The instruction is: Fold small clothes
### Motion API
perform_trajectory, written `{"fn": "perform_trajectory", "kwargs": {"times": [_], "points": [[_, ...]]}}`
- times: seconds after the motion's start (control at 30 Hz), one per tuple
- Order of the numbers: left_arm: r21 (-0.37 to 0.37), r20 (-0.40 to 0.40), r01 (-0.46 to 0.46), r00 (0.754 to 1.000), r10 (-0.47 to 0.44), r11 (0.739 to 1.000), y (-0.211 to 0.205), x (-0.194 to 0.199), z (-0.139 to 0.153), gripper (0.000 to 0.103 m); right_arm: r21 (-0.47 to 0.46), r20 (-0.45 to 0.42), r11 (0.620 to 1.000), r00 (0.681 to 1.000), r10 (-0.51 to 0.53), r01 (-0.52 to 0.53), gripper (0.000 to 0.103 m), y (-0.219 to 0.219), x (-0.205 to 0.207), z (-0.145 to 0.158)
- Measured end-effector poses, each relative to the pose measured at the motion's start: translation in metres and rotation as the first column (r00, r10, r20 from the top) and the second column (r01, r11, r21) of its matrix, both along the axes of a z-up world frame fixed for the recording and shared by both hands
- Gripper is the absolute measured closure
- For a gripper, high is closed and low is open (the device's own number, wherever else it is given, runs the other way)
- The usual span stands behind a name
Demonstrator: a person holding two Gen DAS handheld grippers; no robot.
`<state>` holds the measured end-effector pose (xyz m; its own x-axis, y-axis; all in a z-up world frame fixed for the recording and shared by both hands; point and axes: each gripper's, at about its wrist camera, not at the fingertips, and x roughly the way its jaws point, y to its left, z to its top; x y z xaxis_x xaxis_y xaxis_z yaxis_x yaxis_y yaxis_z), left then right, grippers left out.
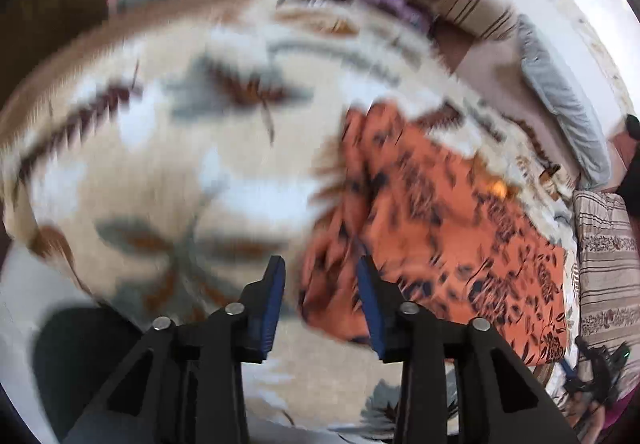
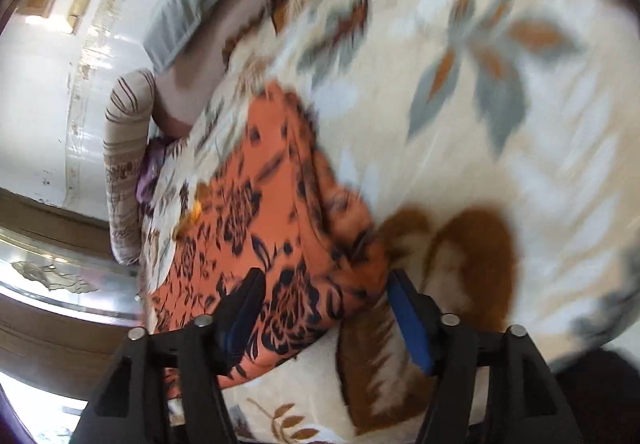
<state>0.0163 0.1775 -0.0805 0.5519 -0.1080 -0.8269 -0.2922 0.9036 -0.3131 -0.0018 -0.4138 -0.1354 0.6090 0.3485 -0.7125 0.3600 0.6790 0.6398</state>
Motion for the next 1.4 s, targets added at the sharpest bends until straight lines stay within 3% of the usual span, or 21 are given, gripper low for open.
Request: {"fn": "perform_trajectory", "kwargs": {"times": [0.1,0.2,0.3,0.37,0.53,0.57,0.6,0.63,0.67,0.7,0.77,0.87,0.97,1.07,1.17,1.2,1.23,1.27,1.3,1.33,1.4], "points": [[0.04,0.051,0.038,0.998,-0.04,0.999,0.0,0.024,0.019,0.061,-0.081,0.033,0.996,0.999,0.025,-0.023,0.035,-0.007,0.013,0.022],[0.046,0.033,0.139,0.989,-0.141,0.989,-0.016,0.07,0.017,0.056,-0.116,0.072,0.989,0.993,0.095,-0.087,0.035,-0.003,0.043,0.036],[0.05,-0.006,0.212,0.977,-0.212,0.976,-0.029,0.109,0.006,0.056,-0.11,0.058,0.981,0.984,0.169,-0.162,0.035,0.004,0.086,0.029],[0.095,-0.01,0.214,0.977,-0.214,0.972,-0.034,0.131,0.0,0.056,-0.128,0.04,0.969,0.975,0.22,-0.213,0.035,0.012,0.115,0.022],[0.102,-0.102,0.242,0.967,-0.232,0.965,-0.039,0.163,-0.026,0.057,-0.238,-0.022,0.936,0.965,0.261,-0.258,0.035,0.024,0.164,0.003],[0.11,-0.099,0.241,0.968,-0.231,0.964,-0.038,0.165,-0.027,0.06,-0.243,-0.024,0.931,0.962,0.273,-0.271,0.036,0.025,0.169,0.001],[0.117,-0.097,0.238,0.969,-0.228,0.964,-0.038,0.167,-0.028,0.073,-0.263,-0.031,0.922,0.957,0.287,-0.285,0.037,0.028,0.175,-0.001],[0.125,-0.099,0.236,0.969,-0.225,0.963,-0.039,0.169,-0.029,0.082,-0.284,-0.031,0.914,0.955,0.294,-0.291,0.041,0.03,0.178,-0.002],[0.138,-0.103,0.233,0.97,-0.22,0.963,-0.038,0.17,-0.03,0.1,-0.301,-0.035,0.902,0.949,0.313,-0.309,0.069,0.034,0.18,-0.002],[0.135,-0.099,0.233,0.97,-0.221,0.963,-0.038,0.172,-0.032,0.1,-0.321,-0.057,0.887,0.942,0.331,-0.331,0.086,0.039,0.183,-0.003],[0.158,-0.053,0.224,0.974,-0.218,0.962,-0.036,0.168,-0.026,0.101,-0.415,-0.061,0.844,0.936,0.346,-0.339,0.094,0.052,0.181,0.007],[0.218,0.038,0.203,0.976,-0.216,0.954,-0.038,0.155,-0.007,0.101,-0.535,-0.014,0.785,0.932,0.363,-0.314,0.095,0.068,0.173,0.033],[0.217,0.079,0.154,0.981,-0.175,0.964,-0.029,0.153,-0.006,0.101,-0.596,0.047,0.763,0.938,0.344,-0.25,0.095,0.07,0.175,0.048],[0.231,-0.044,0.186,0.983,-0.18,0.955,-0.03,0.175,-0.043,0.099,-0.561,0.0,0.786,0.949,0.315,-0.261,0.095,0.066,0.195,0.024],[0.294,-0.062,0.202,0.979,-0.193,0.934,-0.039,0.179,-0.05,0.096,-0.481,-0.117,0.821,0.95,0.288,-0.308,0.092,0.06,0.208,-0.017],[0.285,-0.06,0.207,0.978,-0.198,0.936,-0.04,0.177,-0.043,0.094,-0.478,-0.094,0.833,0.959,0.268,-0.28,0.086,0.057,0.201,-0.015],[0.272,-0.048,0.201,0.98,-0.195,0.941,-0.038,0.175,-0.037,0.091,-0.485,-0.072,0.835,0.964,0.258,-0.26,0.078,0.057,0.195,-0.01],[0.264,-0.031,0.188,0.982,-0.186,0.946,-0.035,0.172,-0.031,0.087,-0.496,-0.049,0.835,0.968,0.248,-0.239,0.048,0.056,0.188,-0.001],[0.263,-0.012,0.169,0.985,-0.172,0.95,-0.032,0.167,-0.023,0.086,-0.505,-0.035,0.835,0.972,0.234,-0.219,0.031,0.055,0.181,0.006],[0.262,0.015,0.151,0.987,-0.161,0.953,-0.028,0.159,-0.013,0.086,-0.518,0.005,0.837,0.978,0.21,-0.177,0.024,0.052,0.168,0.02],[0.256,0.061,0.133,0.986,-0.153,0.957,-0.026,0.139,0.003,0.086,-0.508,0.084,0.85,0.975,0.207,-0.137,0.024,0.051,0.143,0.045]]}}
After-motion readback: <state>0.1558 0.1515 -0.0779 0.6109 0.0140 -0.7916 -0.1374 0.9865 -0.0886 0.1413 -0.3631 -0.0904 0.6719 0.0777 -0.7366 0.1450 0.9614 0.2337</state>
